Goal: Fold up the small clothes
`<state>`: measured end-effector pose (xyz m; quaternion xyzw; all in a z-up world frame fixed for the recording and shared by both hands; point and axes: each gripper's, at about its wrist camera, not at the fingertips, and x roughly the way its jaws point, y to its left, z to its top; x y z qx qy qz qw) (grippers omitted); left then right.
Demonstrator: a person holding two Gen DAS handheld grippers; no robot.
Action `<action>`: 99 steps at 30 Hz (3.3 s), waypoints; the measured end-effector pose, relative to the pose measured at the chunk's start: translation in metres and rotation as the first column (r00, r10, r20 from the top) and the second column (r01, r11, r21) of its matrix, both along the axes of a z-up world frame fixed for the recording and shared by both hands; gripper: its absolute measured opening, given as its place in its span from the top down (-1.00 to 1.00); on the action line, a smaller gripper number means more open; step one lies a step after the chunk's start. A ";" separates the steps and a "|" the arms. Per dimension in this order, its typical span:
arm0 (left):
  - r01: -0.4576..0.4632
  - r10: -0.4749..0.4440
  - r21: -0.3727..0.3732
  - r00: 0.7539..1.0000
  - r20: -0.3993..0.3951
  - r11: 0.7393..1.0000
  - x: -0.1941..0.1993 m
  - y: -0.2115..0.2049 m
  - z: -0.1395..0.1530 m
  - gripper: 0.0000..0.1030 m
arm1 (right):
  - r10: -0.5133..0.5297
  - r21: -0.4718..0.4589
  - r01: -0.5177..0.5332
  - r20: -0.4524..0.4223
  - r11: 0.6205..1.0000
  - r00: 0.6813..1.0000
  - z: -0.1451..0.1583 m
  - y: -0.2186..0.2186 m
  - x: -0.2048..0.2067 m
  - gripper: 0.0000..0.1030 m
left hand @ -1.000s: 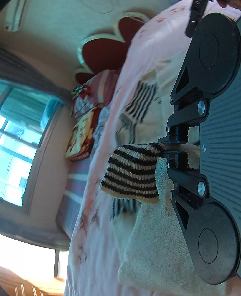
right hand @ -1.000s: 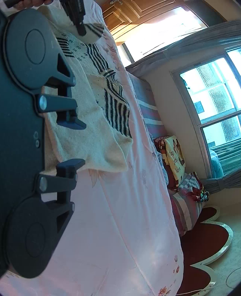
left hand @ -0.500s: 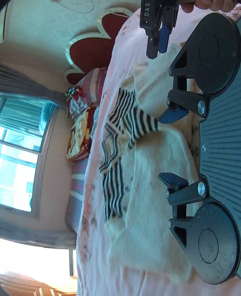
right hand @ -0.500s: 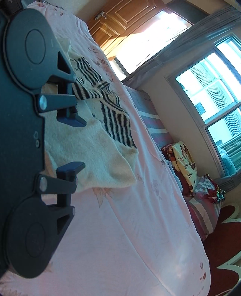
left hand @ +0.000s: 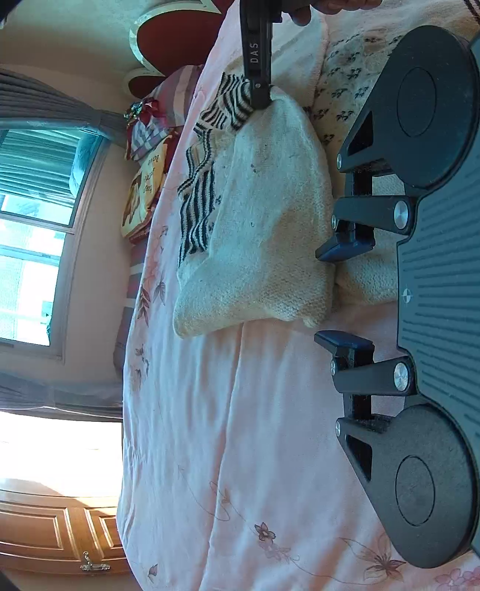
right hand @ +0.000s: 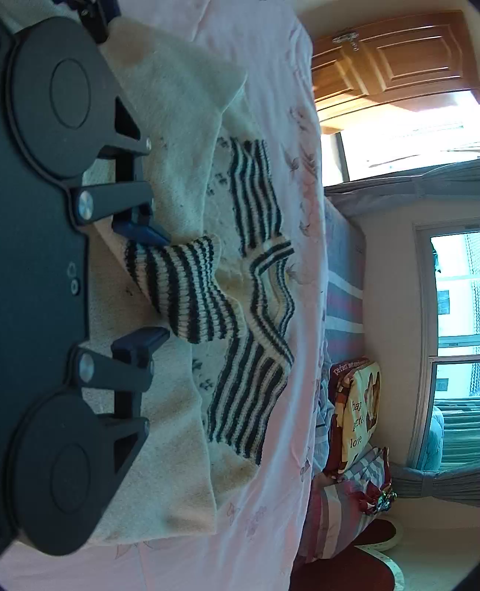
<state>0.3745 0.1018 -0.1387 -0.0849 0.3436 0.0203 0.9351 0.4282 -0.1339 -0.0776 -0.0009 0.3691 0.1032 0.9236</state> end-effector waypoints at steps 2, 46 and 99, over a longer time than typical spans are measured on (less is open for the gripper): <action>-0.014 0.014 0.000 1.000 0.014 1.000 0.004 0.000 0.001 0.20 | -0.031 0.056 0.031 -0.003 0.998 1.000 0.002 -0.012 -0.006 0.70; 0.048 -0.047 -0.010 0.994 0.103 0.999 -0.002 0.000 0.034 0.20 | -0.194 0.370 0.227 -0.126 0.901 0.973 -0.013 -0.116 -0.054 0.86; 0.057 -0.058 0.029 0.997 0.045 0.998 0.119 -0.005 0.001 0.19 | -0.176 0.300 0.187 -0.065 0.936 0.982 -0.012 -0.125 -0.017 0.66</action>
